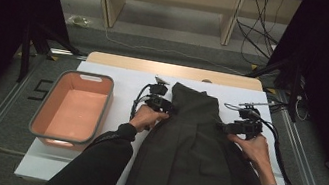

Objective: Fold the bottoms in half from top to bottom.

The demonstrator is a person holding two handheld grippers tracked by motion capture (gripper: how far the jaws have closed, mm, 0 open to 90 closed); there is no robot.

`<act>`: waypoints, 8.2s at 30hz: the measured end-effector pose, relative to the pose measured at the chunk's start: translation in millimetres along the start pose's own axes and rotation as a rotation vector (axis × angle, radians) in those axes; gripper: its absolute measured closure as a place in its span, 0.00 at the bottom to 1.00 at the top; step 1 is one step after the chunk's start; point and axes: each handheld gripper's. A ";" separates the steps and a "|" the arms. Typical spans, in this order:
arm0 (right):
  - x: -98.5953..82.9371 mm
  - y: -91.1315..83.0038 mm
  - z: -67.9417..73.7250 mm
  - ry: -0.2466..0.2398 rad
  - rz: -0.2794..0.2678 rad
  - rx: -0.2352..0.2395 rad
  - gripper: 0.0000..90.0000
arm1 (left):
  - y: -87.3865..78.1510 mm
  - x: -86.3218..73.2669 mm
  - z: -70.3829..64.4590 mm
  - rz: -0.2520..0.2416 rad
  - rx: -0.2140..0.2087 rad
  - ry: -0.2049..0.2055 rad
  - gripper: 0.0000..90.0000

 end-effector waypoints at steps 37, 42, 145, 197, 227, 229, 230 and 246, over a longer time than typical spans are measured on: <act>40.3 99.1 4.9 0.003 0.260 -0.055 0.37 | -10.7 -0.6 -1.1 -0.009 0.024 0.046 0.81; 39.9 98.1 7.0 0.020 0.249 -0.041 0.52 | -11.0 -0.4 -1.7 -0.007 0.025 0.043 0.82; -44.7 -40.6 72.0 -0.281 -0.232 0.118 0.81 | -116.0 -91.4 -62.7 -0.198 -0.203 0.481 0.93; -91.2 -76.4 84.5 -0.289 -0.221 0.179 0.91 | -149.1 -97.1 -56.5 -0.131 -0.238 0.448 0.47; -118.8 -130.1 47.5 -0.137 -0.218 0.020 0.58 | -83.6 -106.6 -68.9 0.018 -0.254 0.473 0.99; -116.3 -128.4 45.8 -0.126 -0.208 -0.004 0.62 | -83.2 -112.0 -70.1 0.036 -0.250 0.489 0.99; -113.9 -125.4 45.6 -0.124 -0.194 -0.016 0.65 | -82.7 -114.9 -70.6 0.043 -0.249 0.498 0.99; -85.6 -69.1 96.0 -0.232 -0.034 0.021 0.90 | -109.2 -115.2 -65.8 -0.019 -0.136 0.401 0.90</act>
Point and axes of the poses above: each handheld gripper's, and its own axes: y roughly forward along the jaws, x roughly out of its top, z roughly to its left, and after that the axes turned 5 degrees about -z, right-handed
